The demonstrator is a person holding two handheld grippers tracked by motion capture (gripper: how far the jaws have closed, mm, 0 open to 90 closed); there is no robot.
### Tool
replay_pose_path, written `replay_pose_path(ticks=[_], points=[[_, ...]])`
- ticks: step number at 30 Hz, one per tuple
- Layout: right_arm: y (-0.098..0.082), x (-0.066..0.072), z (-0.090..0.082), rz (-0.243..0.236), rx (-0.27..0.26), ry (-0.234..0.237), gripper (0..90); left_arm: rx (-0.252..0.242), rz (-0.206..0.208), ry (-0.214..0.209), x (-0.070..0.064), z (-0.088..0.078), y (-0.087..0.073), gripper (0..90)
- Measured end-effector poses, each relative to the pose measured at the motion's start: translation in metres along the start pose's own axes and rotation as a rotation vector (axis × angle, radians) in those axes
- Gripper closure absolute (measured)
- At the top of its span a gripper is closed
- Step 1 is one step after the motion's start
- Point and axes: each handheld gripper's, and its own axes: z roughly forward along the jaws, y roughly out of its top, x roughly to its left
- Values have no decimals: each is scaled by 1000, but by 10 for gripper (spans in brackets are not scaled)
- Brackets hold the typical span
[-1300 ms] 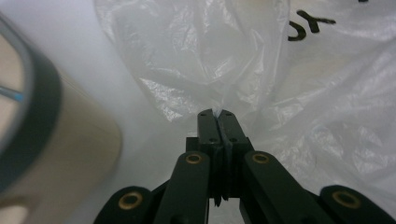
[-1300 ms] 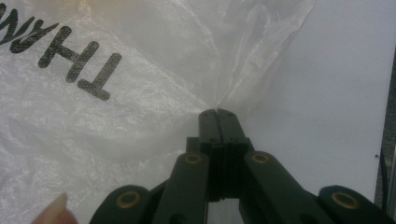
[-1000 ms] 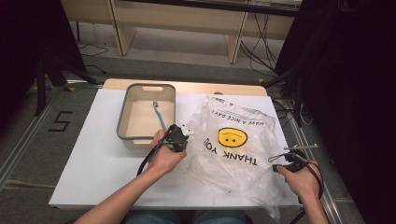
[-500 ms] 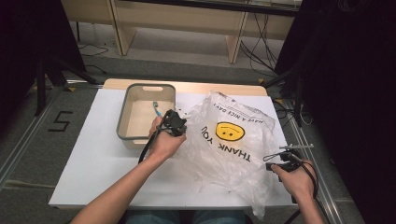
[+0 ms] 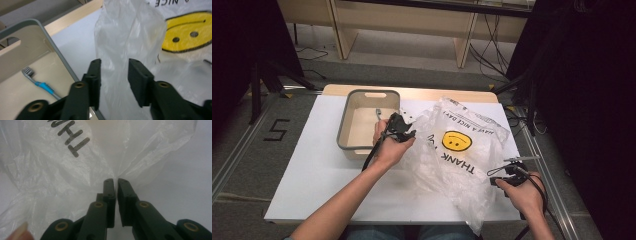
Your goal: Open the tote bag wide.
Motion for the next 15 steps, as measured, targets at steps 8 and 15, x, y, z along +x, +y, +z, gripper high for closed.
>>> replay_pose_path(ticks=[8,15], points=[[9,9,-16,-163,-112,-133,499,-85,23,-1,-3,-35,1,382],[21,30,-14,-293,-238,-63,413,-45,56,-123,-22,-59,-25,382]])
